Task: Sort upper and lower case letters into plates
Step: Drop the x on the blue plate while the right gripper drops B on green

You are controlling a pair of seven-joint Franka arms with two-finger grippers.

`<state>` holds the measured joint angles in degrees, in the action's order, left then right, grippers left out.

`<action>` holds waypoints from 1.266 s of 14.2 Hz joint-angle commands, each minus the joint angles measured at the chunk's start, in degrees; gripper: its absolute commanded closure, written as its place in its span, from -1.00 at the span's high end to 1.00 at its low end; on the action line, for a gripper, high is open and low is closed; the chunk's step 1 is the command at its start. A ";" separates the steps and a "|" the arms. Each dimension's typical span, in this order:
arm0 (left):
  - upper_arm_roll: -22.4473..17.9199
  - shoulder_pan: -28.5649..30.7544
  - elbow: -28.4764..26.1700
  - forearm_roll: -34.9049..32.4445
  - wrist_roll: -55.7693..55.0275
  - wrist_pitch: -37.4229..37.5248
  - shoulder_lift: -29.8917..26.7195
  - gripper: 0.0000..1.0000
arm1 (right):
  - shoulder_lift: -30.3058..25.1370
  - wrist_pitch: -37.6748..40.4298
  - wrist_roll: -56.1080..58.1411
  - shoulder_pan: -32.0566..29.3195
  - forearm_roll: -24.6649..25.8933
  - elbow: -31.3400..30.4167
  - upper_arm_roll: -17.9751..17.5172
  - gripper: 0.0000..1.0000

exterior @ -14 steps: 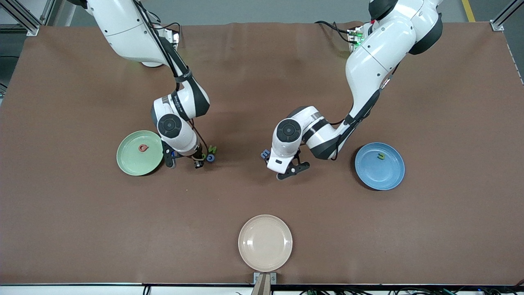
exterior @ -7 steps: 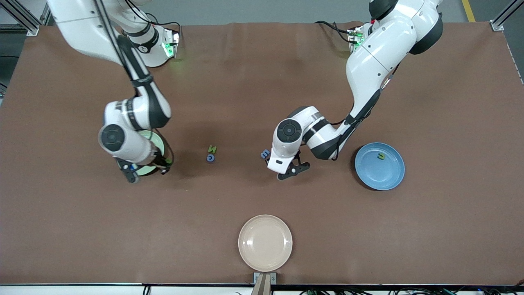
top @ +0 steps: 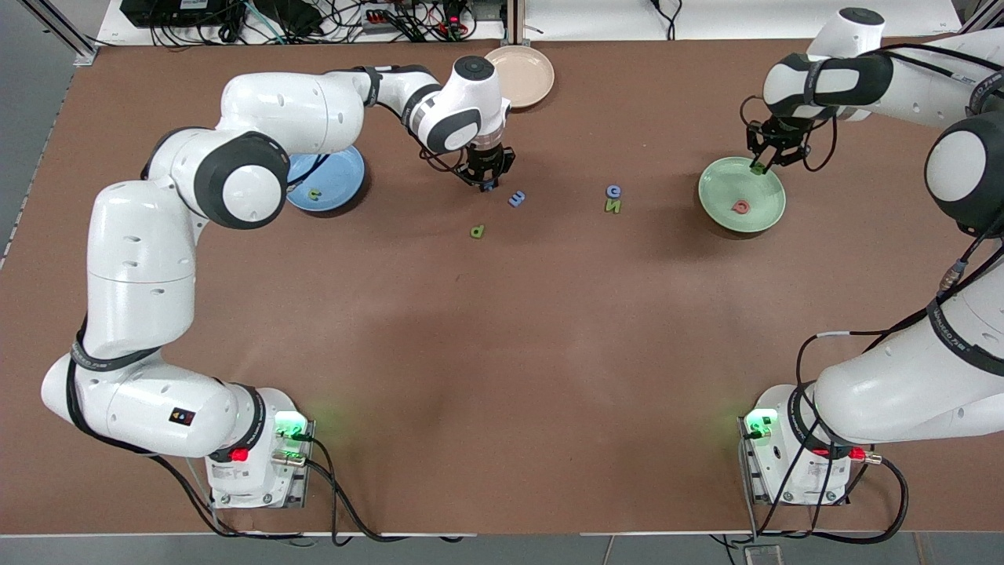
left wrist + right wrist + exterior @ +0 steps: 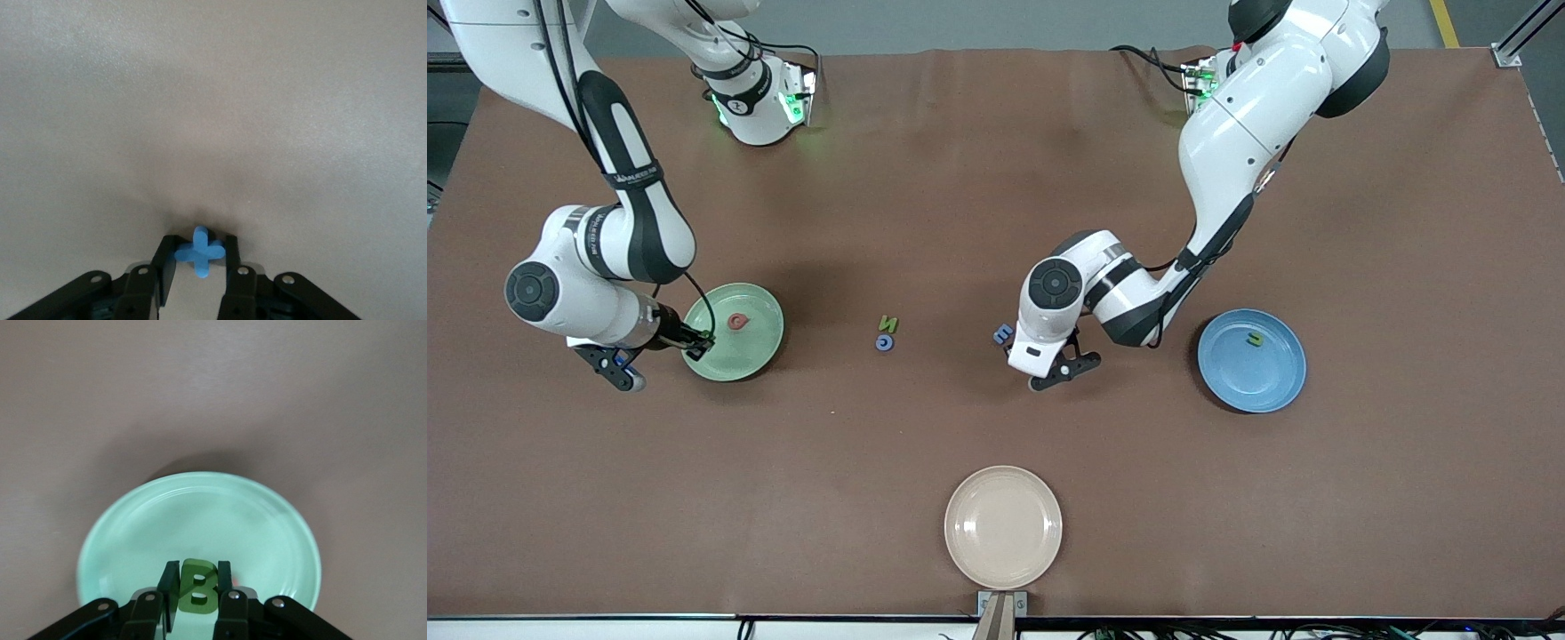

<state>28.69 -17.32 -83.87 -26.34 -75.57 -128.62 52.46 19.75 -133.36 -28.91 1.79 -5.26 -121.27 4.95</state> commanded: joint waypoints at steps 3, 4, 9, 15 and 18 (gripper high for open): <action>0.14 3.51 -0.15 -0.37 6.64 10.04 -6.83 -0.75 | -1.39 -8.84 3.25 -2.22 0.52 -7.23 -1.08 -0.98; 0.40 4.74 -0.50 -0.29 9.10 12.14 -8.94 -0.75 | -1.21 -9.02 3.33 -2.32 0.52 -7.23 -1.08 -0.98; 10.92 23.24 -11.63 -0.29 17.54 13.92 -17.47 -0.74 | 0.63 -9.55 3.07 -2.32 0.43 -7.23 -1.17 -0.34; 25.62 50.95 -28.69 -12.13 23.08 4.98 -18.27 -0.75 | 1.61 -5.79 2.81 -1.70 0.43 -4.87 -1.26 1.00; 25.63 54.75 -33.45 -16.35 27.31 1.89 -18.19 -0.75 | 1.25 8.77 1.32 0.31 0.43 5.04 -1.34 1.00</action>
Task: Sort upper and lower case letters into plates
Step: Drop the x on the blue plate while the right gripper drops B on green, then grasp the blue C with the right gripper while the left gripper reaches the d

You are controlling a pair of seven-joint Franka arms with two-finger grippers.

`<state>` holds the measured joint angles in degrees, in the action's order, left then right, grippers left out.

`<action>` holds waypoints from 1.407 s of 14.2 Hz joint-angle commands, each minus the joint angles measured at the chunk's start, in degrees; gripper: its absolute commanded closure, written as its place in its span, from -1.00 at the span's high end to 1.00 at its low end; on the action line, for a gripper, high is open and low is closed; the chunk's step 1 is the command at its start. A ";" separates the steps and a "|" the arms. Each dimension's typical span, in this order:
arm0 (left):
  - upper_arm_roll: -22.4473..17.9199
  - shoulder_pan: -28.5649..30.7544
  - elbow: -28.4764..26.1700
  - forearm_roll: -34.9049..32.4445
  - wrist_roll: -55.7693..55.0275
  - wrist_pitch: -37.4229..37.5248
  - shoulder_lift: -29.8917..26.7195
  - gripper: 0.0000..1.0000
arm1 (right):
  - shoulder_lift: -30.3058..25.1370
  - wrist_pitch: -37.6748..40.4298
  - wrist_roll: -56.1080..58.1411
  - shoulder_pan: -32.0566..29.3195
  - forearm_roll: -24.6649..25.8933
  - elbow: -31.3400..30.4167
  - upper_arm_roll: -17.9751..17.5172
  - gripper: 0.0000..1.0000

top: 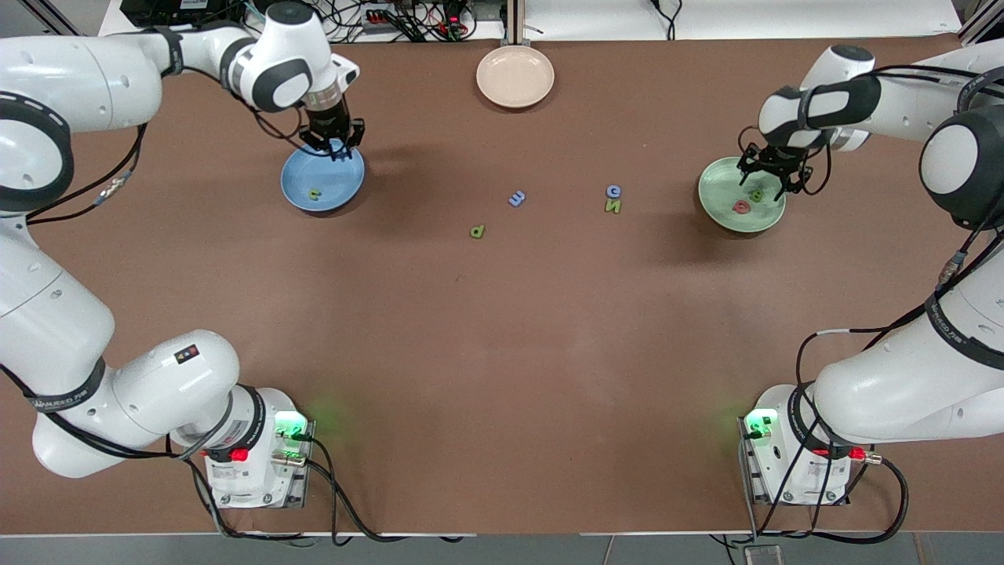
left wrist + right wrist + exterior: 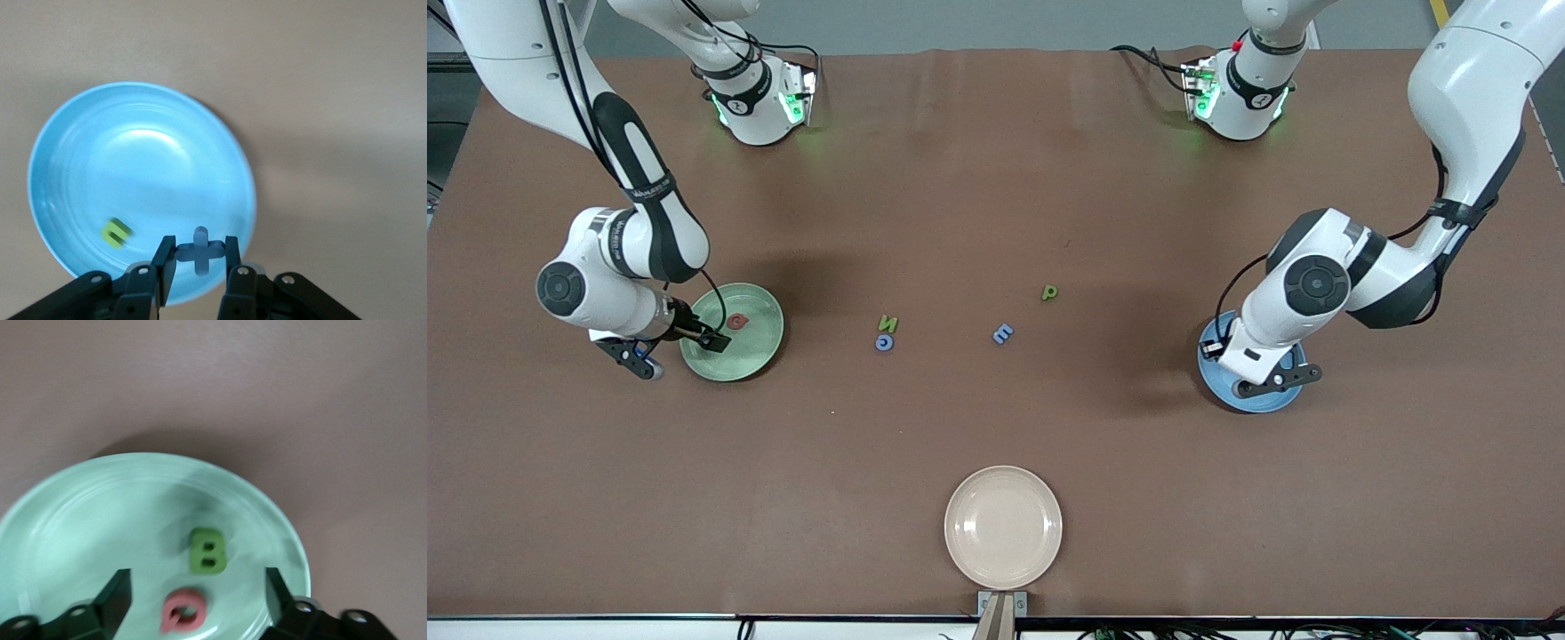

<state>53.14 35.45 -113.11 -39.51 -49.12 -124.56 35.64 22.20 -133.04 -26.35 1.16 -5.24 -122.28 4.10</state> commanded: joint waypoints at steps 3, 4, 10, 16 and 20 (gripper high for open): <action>1.09 4.62 -7.47 -7.14 0.95 -6.57 0.22 -0.74 | -1.45 11.93 -6.15 5.85 0.41 9.61 -0.58 1.00; 1.00 4.71 -7.74 -7.85 0.87 -6.66 0.92 -0.74 | -1.28 11.23 -9.22 8.66 0.24 9.69 -0.58 1.00; 0.74 5.42 -8.44 -10.93 0.87 -6.75 3.47 -0.69 | 3.36 -2.72 -18.38 24.31 -0.38 9.87 -0.67 1.00; -0.23 5.33 -8.18 -12.25 0.69 -6.75 3.83 -0.39 | 7.94 -10.04 -21.56 31.18 -0.29 9.69 -0.58 0.93; 1.43 5.42 -6.78 -11.82 0.08 -6.49 2.51 1.00 | 10.40 -13.46 -21.03 31.71 0.59 9.78 -0.58 0.85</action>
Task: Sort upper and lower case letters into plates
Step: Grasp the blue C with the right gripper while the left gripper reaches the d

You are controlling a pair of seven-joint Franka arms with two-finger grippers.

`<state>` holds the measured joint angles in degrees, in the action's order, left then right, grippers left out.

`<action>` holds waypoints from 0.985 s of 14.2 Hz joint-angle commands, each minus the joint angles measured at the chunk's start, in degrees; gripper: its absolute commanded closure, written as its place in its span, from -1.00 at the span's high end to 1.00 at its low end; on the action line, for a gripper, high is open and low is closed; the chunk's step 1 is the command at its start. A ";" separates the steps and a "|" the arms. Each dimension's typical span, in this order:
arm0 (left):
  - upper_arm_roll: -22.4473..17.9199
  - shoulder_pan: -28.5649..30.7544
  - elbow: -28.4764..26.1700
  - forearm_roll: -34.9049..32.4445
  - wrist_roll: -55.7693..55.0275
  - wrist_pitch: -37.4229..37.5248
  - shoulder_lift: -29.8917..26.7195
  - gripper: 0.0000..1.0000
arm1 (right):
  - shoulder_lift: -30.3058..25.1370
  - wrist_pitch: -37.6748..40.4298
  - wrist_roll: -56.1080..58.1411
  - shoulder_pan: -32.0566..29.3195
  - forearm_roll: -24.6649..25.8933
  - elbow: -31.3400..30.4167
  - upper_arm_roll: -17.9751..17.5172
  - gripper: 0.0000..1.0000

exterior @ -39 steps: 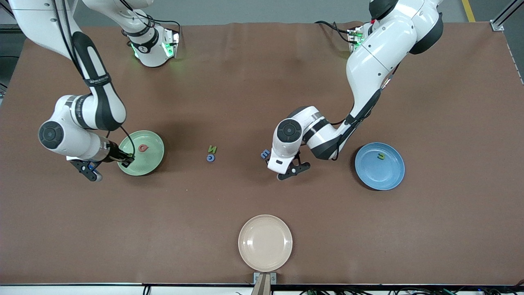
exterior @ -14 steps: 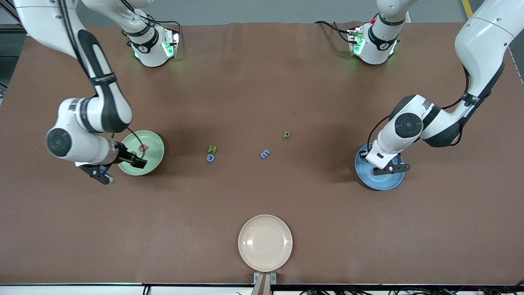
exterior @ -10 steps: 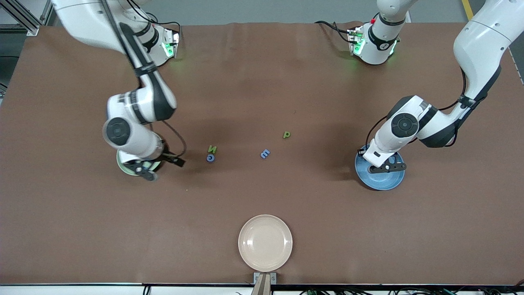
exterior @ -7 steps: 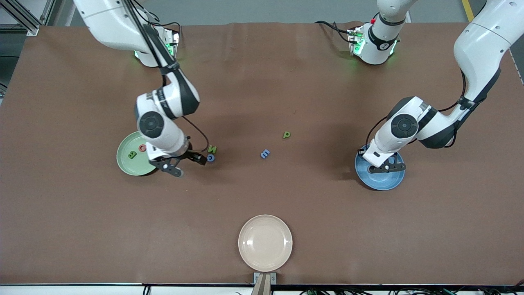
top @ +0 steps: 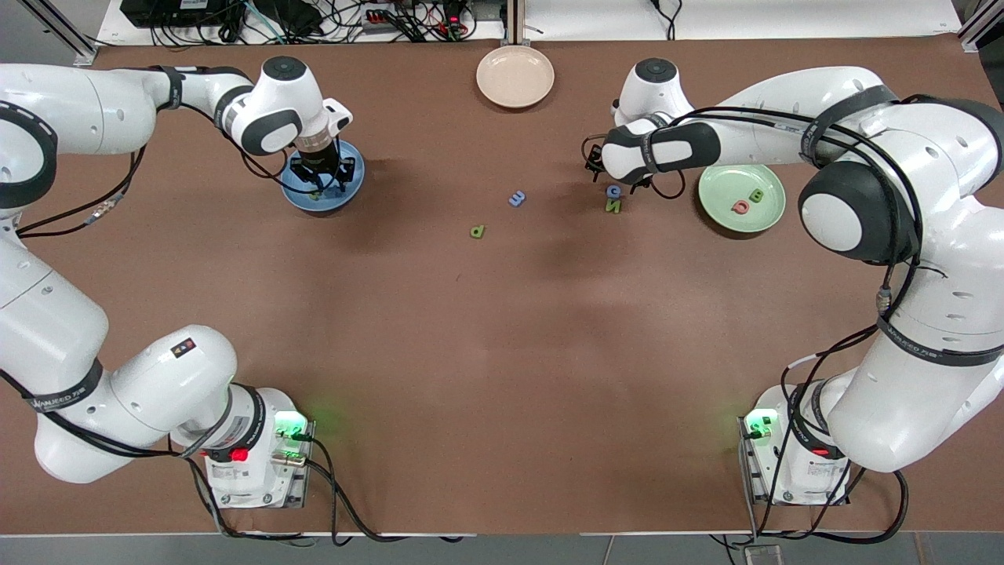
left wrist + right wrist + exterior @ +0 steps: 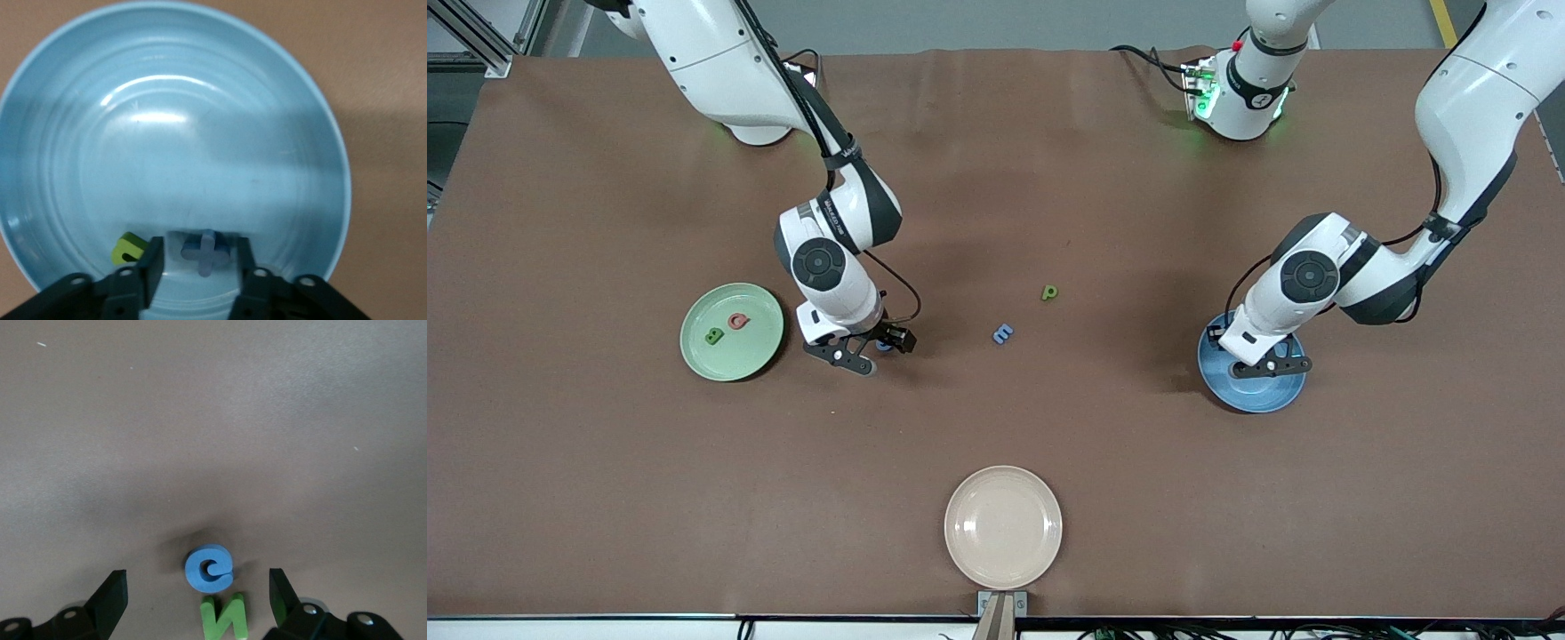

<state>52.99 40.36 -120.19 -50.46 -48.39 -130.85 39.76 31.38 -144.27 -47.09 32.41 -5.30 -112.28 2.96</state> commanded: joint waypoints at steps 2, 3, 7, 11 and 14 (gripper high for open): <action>3.78 0.59 0.57 -0.70 -0.91 0.16 -2.23 1.00 | 2.89 -4.52 -0.19 0.55 0.64 -0.22 0.55 0.77; 5.36 0.24 0.83 -0.61 -1.70 0.42 -2.15 1.00 | 3.24 -5.14 -0.19 0.64 0.64 -0.22 0.55 0.70; 11.34 -1.94 0.83 -0.35 -9.07 0.51 -1.45 1.00 | 3.16 -4.71 -0.10 0.46 0.56 -0.30 0.55 0.27; 11.44 -13.43 1.09 2.38 -10.84 0.51 -1.18 1.00 | 2.29 -4.18 -0.81 0.81 0.38 -0.92 0.47 -0.19; 9.77 -21.10 1.54 2.38 -12.77 0.43 -0.13 1.00 | 2.11 -4.18 -0.72 1.08 0.38 -1.10 0.47 -0.71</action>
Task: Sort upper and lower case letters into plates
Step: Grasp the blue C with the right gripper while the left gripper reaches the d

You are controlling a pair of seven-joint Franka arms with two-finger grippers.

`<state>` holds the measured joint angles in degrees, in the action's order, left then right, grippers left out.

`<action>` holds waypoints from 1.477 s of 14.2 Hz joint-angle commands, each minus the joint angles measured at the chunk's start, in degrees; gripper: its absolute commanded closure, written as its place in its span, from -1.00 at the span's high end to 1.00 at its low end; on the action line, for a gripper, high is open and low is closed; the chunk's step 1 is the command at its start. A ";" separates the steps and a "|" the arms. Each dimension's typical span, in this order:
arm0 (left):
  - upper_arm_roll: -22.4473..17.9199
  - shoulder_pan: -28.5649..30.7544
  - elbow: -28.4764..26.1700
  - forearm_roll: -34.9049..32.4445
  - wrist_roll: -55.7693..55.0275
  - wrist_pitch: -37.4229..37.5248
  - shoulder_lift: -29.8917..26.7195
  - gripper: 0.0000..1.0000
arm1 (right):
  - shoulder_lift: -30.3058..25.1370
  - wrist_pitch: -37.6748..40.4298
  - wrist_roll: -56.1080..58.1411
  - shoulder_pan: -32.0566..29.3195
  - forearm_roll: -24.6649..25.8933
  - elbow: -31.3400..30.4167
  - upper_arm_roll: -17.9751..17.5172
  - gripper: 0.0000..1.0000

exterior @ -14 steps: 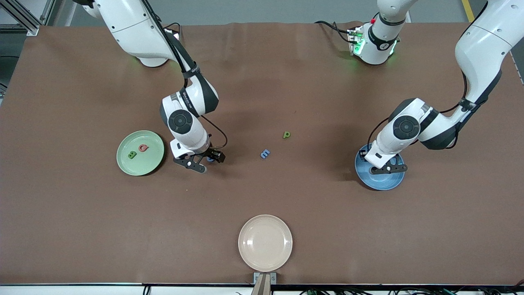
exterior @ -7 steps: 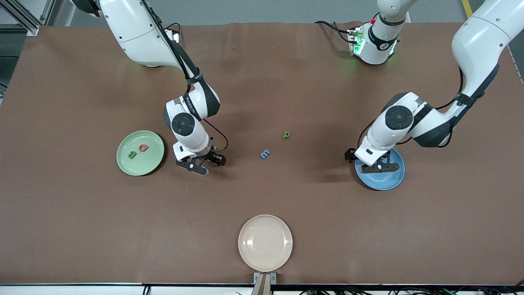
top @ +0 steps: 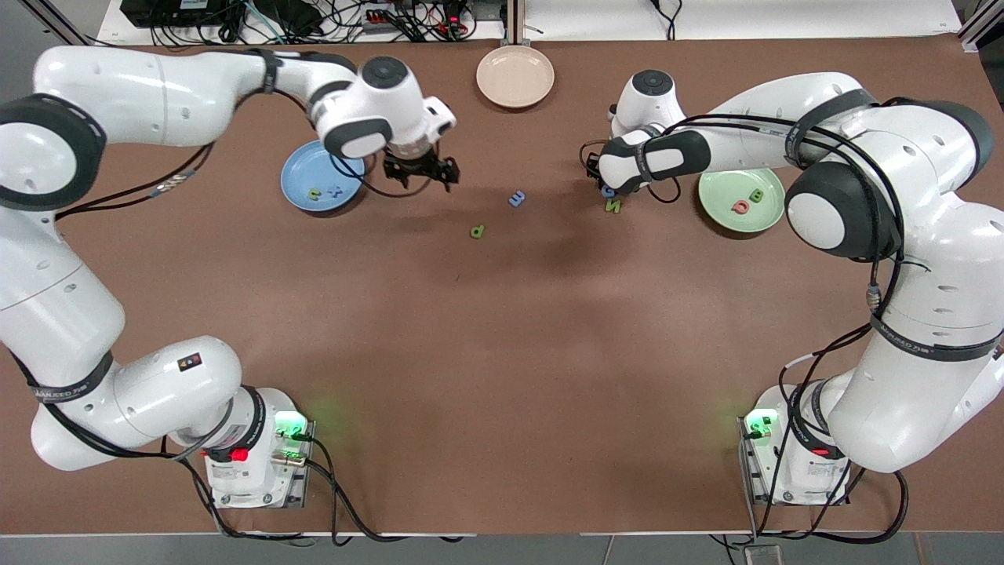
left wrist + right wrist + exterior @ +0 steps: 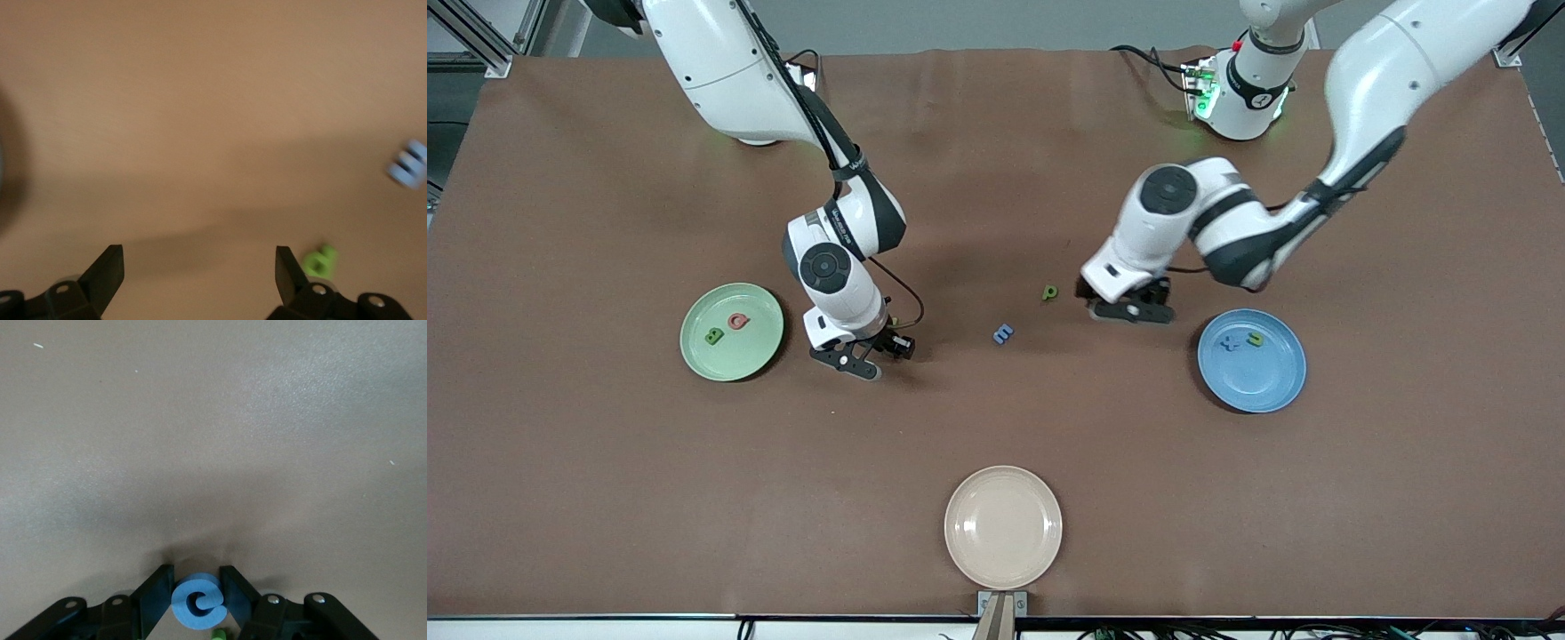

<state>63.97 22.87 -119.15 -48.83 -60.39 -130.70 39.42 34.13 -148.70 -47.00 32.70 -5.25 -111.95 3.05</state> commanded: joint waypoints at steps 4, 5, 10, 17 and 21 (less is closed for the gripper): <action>-4.55 -10.81 0.50 0.49 -1.66 -0.78 0.74 1.00 | -1.08 0.34 -0.11 -0.09 -0.11 -1.34 0.38 -0.99; -6.30 -12.83 0.59 0.49 -1.75 -2.26 1.09 1.00 | -1.95 2.00 0.24 -0.79 -0.11 -0.90 0.47 -1.00; -15.80 -21.89 1.73 0.31 -2.98 -10.44 1.45 0.99 | -6.87 13.50 12.07 -8.59 -0.02 0.86 0.64 -0.99; -16.60 -22.25 2.52 0.40 -2.80 -10.71 2.85 0.25 | -12.51 16.61 44.00 -27.41 -0.02 -6.68 0.64 -0.99; -16.86 -22.34 3.31 0.05 -2.54 -10.71 4.09 0.20 | -14.27 5.81 43.67 -27.08 -0.20 -17.49 0.38 -0.99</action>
<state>47.53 1.20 -117.07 -48.81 -62.90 -140.98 42.58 23.50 -138.85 -2.69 4.80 -5.32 -122.63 4.49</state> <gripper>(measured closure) 0.396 0.608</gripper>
